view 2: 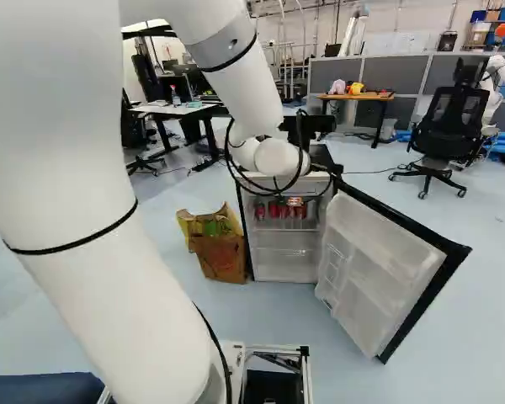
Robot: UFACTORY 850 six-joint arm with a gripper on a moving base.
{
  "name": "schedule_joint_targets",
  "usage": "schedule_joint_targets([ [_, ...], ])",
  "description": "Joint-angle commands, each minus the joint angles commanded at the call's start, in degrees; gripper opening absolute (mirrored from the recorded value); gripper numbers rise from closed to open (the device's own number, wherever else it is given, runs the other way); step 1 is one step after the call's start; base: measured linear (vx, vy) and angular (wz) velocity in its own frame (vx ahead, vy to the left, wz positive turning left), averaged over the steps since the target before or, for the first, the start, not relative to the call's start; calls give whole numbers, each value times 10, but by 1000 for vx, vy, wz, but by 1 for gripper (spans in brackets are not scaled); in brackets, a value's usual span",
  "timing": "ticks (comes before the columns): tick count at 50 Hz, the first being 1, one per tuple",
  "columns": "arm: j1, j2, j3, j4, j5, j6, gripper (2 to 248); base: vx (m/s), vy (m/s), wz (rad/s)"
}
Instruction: Grab a drink from the fridge
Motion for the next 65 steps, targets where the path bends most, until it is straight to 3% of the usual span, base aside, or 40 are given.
schedule_joint_targets([
  [37, -68, 21, -31, 1, -171, 0, 247, 0, 0, 0],
  [65, -106, 7, -86, 25, -231, 0, 247, 0, 0, 0],
])
